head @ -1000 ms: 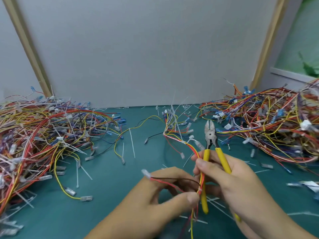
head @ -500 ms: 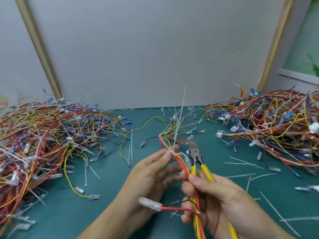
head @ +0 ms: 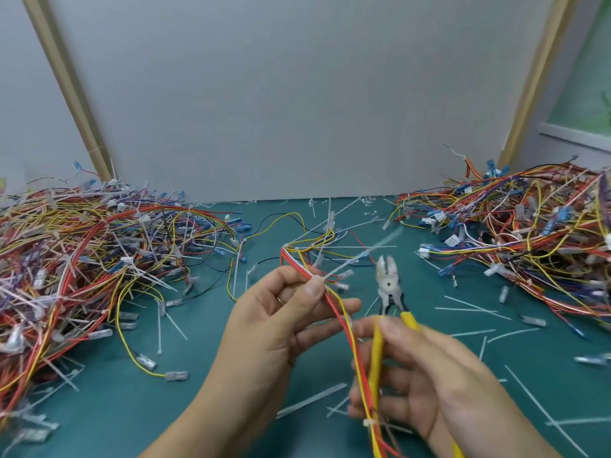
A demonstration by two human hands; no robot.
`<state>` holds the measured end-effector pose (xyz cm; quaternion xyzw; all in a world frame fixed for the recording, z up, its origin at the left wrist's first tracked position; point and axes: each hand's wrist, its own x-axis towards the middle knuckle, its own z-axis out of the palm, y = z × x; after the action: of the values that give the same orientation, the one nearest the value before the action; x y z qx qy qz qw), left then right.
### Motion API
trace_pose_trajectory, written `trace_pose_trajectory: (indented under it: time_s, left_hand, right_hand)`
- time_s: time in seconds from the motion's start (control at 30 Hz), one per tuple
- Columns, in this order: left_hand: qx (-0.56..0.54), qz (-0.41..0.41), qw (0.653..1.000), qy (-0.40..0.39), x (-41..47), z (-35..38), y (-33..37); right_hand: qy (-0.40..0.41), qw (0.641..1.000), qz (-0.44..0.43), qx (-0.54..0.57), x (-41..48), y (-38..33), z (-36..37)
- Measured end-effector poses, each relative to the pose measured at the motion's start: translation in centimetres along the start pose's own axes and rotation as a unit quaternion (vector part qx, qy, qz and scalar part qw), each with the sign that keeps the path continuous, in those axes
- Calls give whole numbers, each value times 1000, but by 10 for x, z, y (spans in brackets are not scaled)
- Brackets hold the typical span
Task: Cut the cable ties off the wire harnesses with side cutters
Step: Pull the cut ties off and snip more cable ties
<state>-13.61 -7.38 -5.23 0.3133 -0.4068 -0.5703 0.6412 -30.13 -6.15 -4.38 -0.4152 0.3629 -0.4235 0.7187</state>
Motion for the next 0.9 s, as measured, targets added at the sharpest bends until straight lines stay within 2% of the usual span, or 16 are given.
trace_pose_trajectory:
  time_s: [0.07,0.13,0.27,0.5,0.9]
  left_hand:
    - [45,29,998,15,-1,-2,2]
    - [83,54,995,27,-2,-3,4]
    - [102,83,991,32,-3,0,6]
    - [125,97,987,10,-6,1,7]
    - [148,97,984,-7,-6,-3,5]
  right_hand:
    - [55,993,-59,-91,-2,-7,-5]
    - [83,968,-105,-212,-5,-15,-6]
    - [65,883,-113,-451,-15,-21,-2]
    - [38,847,-90,-522,-16,-21,-1]
    - [30,835,-63,-545,-16,-21,1]
